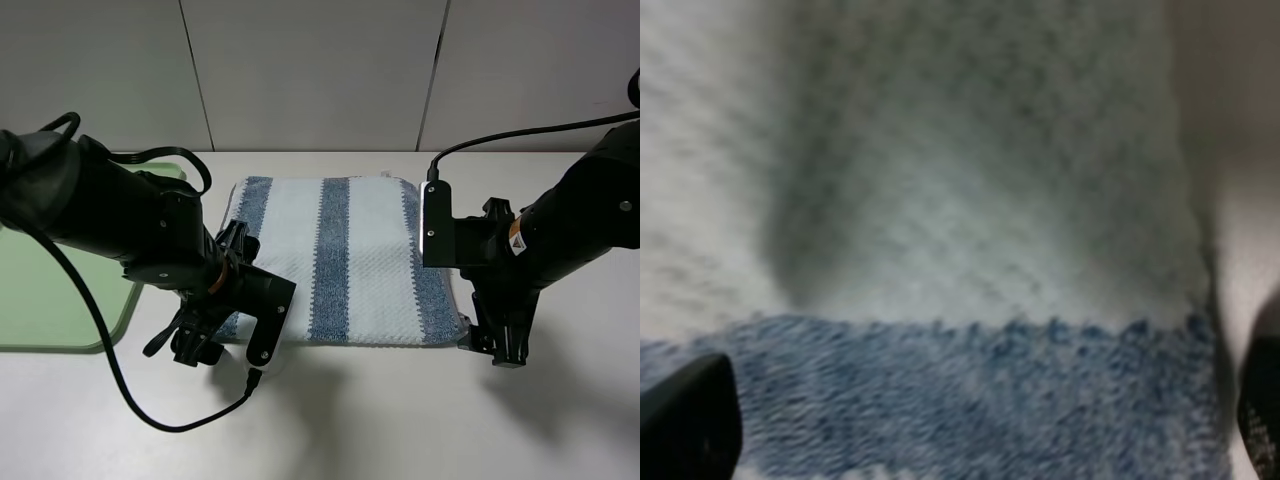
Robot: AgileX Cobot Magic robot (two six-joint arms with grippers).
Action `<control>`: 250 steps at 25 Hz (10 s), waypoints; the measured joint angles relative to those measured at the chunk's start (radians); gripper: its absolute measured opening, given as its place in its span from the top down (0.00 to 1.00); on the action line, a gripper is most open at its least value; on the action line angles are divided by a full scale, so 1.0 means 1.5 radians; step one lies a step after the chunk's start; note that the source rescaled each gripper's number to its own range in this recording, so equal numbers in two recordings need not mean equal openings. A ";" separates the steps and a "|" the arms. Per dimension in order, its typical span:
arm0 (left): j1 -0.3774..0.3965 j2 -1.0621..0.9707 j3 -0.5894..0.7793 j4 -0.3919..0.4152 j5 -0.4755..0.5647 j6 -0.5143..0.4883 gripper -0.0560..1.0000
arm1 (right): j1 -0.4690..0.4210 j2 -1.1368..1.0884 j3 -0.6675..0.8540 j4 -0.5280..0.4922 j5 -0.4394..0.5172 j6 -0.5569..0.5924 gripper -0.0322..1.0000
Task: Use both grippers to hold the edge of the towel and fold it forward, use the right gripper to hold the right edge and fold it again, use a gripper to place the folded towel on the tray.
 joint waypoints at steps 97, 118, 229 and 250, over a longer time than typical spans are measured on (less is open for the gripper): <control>0.000 0.004 -0.004 -0.014 0.093 0.000 0.94 | 0.000 0.194 -0.002 -0.105 -0.119 -0.009 0.97; -0.097 -0.086 -0.004 -0.067 0.200 0.004 0.94 | 0.000 0.037 -0.001 -0.029 0.003 -0.009 0.97; 0.153 -0.031 -0.169 -0.121 0.135 -0.115 0.95 | -0.092 0.151 -0.258 0.120 0.072 -0.075 0.97; 0.167 0.033 -0.184 -0.080 0.065 -0.108 0.95 | -0.092 0.178 -0.263 0.106 0.029 -0.077 0.97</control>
